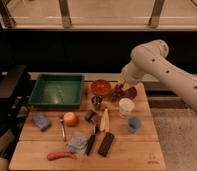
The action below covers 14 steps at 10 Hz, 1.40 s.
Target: Place grapes in purple bowl
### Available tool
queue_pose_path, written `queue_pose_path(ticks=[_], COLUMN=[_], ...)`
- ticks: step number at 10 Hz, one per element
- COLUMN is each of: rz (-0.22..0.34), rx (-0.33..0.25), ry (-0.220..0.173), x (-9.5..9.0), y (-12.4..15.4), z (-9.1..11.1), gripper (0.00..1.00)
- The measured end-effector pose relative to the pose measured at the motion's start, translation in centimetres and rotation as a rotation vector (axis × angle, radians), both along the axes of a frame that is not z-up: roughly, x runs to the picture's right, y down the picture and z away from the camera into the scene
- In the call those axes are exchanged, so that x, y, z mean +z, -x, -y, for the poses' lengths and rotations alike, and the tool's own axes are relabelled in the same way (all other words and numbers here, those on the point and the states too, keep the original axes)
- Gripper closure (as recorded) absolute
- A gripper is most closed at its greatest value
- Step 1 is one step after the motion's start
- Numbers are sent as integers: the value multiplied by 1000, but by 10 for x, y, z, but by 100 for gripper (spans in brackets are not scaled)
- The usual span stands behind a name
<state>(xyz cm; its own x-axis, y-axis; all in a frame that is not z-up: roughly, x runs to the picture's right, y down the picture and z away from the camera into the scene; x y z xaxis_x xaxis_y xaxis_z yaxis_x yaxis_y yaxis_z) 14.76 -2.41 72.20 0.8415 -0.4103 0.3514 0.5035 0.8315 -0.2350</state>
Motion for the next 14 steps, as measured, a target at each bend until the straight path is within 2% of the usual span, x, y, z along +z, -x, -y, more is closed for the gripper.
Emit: queue_pose_path(ticks=[4,6,8,10,12,14], rz=[-12,-55,-89,-117,-129,-124], rx=[4,45,75,116,157,180], ry=[0,-17,-34,-50,-67,-86], x=[2,8,25,54,71,89], y=[-1,-20,-40,-54,-62,-59], z=[0,5,18,35,40,40], gripper=[100,100,100,100,99,85])
